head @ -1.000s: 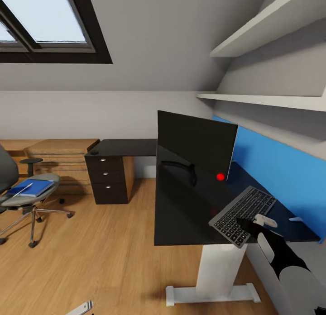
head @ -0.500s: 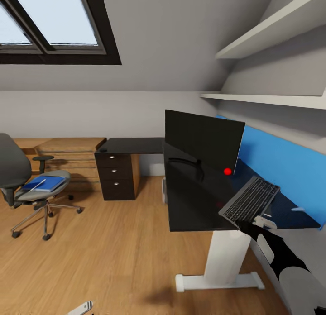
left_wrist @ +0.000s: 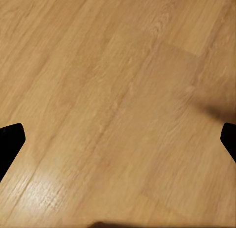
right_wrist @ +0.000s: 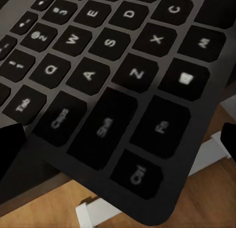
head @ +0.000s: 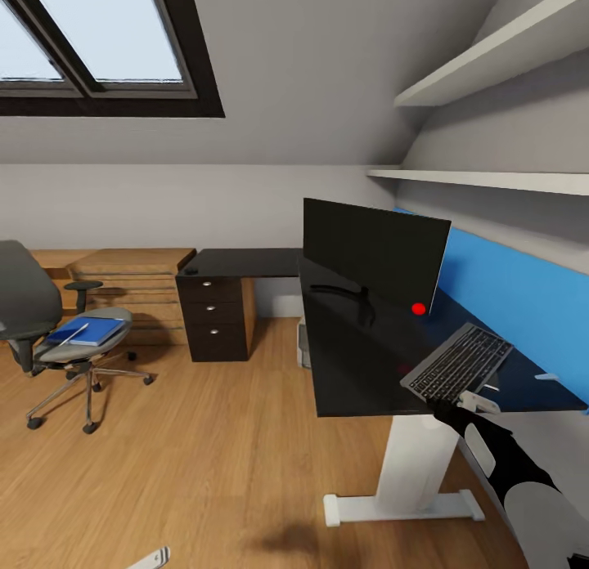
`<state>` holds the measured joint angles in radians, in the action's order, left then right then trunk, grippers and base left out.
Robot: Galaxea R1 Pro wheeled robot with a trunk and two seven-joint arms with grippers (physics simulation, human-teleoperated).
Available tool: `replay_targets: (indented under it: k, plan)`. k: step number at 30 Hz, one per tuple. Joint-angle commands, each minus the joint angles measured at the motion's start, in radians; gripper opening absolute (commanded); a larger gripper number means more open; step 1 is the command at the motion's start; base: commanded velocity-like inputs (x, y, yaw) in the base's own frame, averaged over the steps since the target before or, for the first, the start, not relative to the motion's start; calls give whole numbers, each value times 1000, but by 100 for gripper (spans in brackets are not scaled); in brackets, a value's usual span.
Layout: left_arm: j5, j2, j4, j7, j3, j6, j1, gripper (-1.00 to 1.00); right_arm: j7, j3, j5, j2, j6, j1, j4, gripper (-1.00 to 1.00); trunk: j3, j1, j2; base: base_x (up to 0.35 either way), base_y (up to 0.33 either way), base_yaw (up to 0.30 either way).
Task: In the bedroom, organize the workspace by keeping the computer under the desk, ensuring the monitor is on the desk, placing the keyboard on the desk next to the monitor, placing the mouse on the desk next to the keyboard, moving the folder from the swivel chair onto the desk next to the mouse, stacking the notebook on top of the folder with the pen on top of the notebook, and positioning the swivel chair next to the desk.
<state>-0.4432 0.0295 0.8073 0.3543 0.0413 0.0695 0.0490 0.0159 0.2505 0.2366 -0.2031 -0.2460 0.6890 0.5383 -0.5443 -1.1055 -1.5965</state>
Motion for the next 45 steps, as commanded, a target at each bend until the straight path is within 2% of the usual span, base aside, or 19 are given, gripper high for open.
replay_targets:
  k: [1, 3, 18, 45]
  plan:
    - [-5, 1, 2, 8, 5, 4, 1, 100, 3, 1, 9, 1, -6, 0, 0, 100, -1, 0, 0, 0, 2, 0]
    - [-5, 1, 1, 8, 6, 4, 1, 100, 3, 1, 9, 1, -6, 0, 0, 100, -1, 0, 0, 0, 1, 0]
    - [-6, 1, -1, 9, 20, 4, 1, 100, 3, 1, 9, 1, -6, 0, 0, 100, 46, 58, 105, 0, 0, 0]
    - [-5, 1, -22, 9, 24, 4, 1, 100, 3, 3, 9, 0, -4, 0, 3, 100, 46, 58, 105, 39, -6, 0]
